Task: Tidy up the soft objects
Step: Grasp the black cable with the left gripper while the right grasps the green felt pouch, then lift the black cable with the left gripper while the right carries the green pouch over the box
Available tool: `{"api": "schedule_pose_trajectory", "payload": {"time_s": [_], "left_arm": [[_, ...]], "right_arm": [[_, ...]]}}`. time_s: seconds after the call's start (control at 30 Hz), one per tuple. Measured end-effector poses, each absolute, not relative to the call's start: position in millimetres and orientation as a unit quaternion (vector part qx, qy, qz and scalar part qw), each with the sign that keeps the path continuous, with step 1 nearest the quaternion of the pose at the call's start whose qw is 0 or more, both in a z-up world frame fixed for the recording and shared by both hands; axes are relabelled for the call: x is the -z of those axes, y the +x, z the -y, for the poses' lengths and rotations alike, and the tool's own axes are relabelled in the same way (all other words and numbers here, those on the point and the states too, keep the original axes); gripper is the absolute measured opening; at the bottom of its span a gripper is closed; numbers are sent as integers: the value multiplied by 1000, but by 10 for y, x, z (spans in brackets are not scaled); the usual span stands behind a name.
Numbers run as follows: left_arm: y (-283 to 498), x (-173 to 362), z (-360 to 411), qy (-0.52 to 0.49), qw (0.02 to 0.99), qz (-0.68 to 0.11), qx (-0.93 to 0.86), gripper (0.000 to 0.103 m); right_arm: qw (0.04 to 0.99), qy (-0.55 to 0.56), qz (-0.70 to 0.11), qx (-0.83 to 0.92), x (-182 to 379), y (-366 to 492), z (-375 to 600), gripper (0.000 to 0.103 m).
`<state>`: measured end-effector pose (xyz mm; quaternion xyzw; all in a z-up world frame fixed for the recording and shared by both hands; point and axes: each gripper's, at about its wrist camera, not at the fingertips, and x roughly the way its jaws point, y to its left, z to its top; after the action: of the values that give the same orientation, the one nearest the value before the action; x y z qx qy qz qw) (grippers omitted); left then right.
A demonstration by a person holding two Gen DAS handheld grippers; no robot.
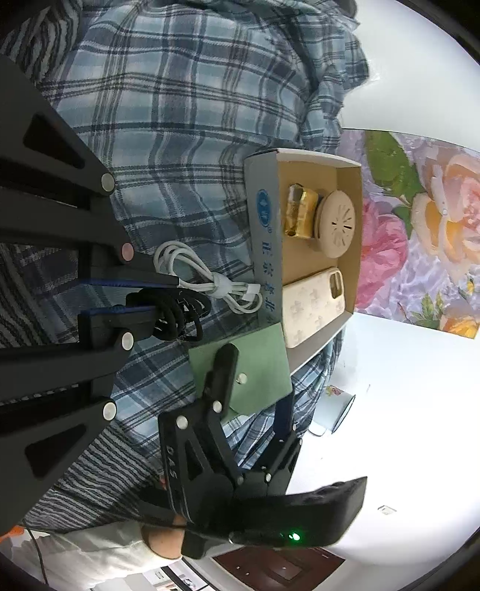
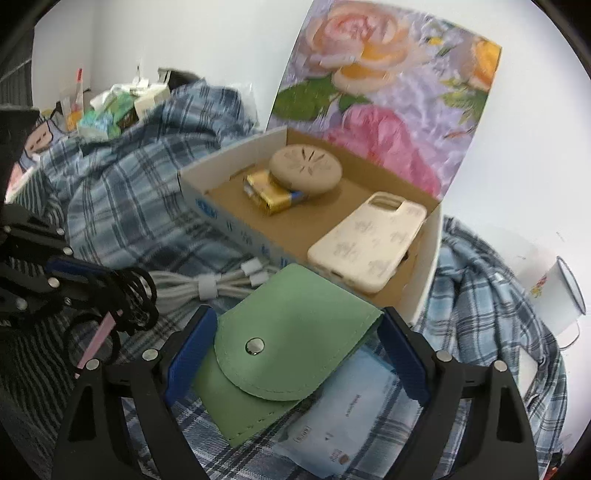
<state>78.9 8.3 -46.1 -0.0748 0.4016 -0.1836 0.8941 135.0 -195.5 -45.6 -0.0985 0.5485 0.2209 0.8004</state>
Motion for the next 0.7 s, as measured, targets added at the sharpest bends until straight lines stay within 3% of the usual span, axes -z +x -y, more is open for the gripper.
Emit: {"api": "schedule_pose_trajectory", "payload": {"time_s": [0.7], "left_arm": [[402,-492,-20,-30,942,-293,158,8]], "right_arm": [[893,-52,-408,-185,-868,1279,2136,88]]}}
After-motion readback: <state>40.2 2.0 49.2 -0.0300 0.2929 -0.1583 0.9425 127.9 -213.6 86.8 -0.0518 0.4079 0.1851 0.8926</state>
